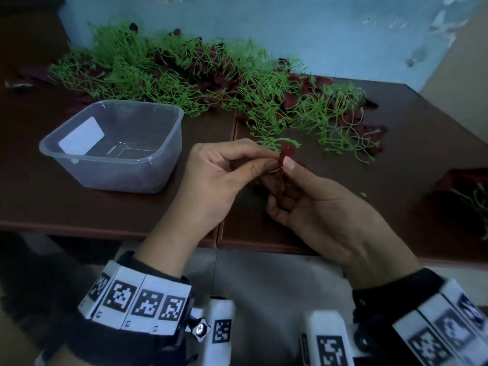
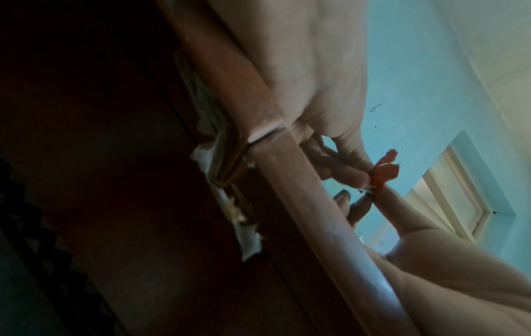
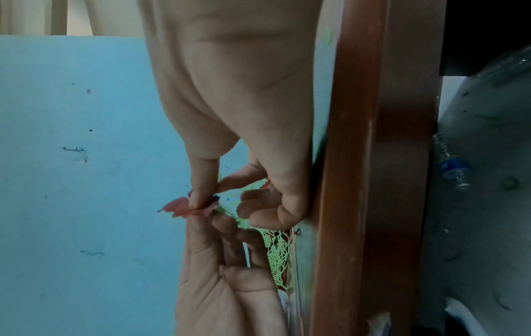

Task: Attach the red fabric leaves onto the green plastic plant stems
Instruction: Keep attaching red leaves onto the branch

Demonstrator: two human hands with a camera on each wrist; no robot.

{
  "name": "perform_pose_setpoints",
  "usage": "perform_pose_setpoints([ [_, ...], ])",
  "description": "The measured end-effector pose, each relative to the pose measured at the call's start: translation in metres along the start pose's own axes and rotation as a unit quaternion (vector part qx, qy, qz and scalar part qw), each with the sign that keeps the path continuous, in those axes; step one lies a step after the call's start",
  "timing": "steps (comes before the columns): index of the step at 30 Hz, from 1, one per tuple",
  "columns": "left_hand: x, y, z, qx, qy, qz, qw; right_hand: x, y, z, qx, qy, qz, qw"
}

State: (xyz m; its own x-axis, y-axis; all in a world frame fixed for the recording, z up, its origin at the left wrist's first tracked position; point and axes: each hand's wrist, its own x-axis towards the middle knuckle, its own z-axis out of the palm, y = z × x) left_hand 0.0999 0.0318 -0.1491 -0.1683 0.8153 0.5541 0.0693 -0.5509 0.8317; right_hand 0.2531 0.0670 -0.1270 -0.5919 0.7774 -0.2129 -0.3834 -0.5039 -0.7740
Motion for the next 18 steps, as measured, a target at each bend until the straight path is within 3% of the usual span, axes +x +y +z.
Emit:
perform_pose_setpoints([
  [6, 0.002, 0.0004, -0.0026, 0.025, -0.009, -0.01, 1.0, 0.0005, -0.0021, -0.0029, -0.008, 0.006, 0.02, 1.0],
  [11, -0.0002, 0.0037, 0.0035, 0.019, -0.005, -0.015, 1.0, -0.0017, -0.0042, -0.0073, -0.044, -0.015, -0.026, 0.999],
  [18, 0.0001, 0.0051, 0.0045, -0.083, 0.007, -0.062, 0.995, -0.0025, -0.0059, -0.0084, -0.113, 0.012, -0.075, 0.991],
])
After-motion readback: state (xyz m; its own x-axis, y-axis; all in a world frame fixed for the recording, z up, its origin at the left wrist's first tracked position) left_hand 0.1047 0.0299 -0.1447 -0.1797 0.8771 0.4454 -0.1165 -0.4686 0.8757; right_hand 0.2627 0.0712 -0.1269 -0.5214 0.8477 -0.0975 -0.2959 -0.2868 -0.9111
